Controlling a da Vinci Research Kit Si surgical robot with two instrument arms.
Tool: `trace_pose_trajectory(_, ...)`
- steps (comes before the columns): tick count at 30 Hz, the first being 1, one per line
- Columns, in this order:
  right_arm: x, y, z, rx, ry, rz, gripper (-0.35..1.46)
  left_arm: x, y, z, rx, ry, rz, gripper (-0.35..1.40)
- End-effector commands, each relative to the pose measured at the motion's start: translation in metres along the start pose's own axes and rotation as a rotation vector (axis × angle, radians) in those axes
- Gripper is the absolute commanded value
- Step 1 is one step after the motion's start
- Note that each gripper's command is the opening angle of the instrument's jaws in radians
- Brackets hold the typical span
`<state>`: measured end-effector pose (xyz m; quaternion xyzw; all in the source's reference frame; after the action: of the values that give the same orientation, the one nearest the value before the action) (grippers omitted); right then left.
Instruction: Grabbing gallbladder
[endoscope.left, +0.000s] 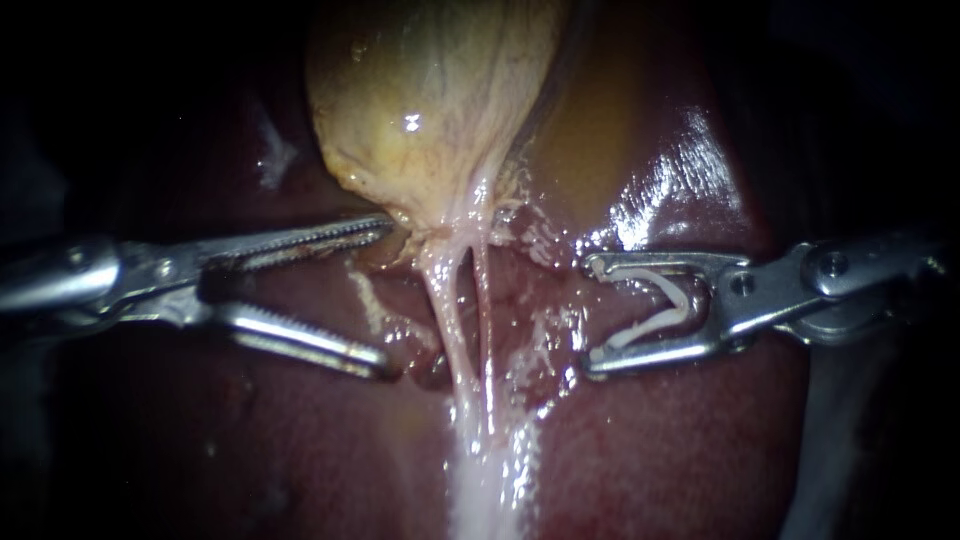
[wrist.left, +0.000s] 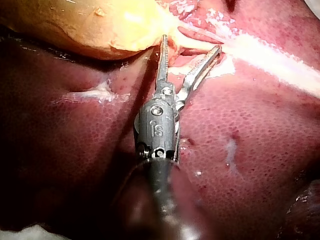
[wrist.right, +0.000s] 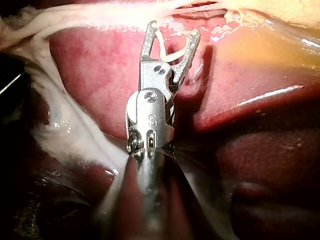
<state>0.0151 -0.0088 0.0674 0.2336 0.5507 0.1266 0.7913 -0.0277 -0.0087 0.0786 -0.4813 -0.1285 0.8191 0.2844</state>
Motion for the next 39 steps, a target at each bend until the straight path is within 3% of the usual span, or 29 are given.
trace_pose_trajectory(1, 0.0000, 0.0000, 0.0000, 0.000, 0.000, 0.000, 0.50, 0.0000, -0.0002, 0.0003, 0.002, -0.001, -0.005, 0.49)
trace_pose_trajectory(8, 0.0000, 0.0000, 0.0000, 0.000, 0.000, 0.000, 0.50, -0.0002, -0.0013, 0.0013, 0.006, -0.001, -0.029, 0.33)
trace_pose_trajectory(14, 0.0000, -0.0001, 0.0000, 0.001, 0.000, 0.000, 0.50, -0.0006, -0.0024, 0.0015, 0.016, -0.001, -0.052, -0.01)
trace_pose_trajectory(20, 0.0000, -0.0001, 0.0000, 0.001, 0.000, -0.001, 0.50, -0.0009, -0.0035, 0.0013, 0.013, -0.002, -0.076, -0.11)
trace_pose_trajectory(23, 0.0001, -0.0001, 0.0000, 0.001, 0.000, -0.001, 0.50, -0.0012, -0.0040, 0.0010, 0.011, -0.002, -0.082, -0.33)
trace_pose_trajectory(39, 0.0001, -0.0002, 0.0001, 0.001, 0.000, 0.000, 0.50, -0.0002, -0.0026, -0.0004, 0.010, -0.012, -0.133, -0.35)
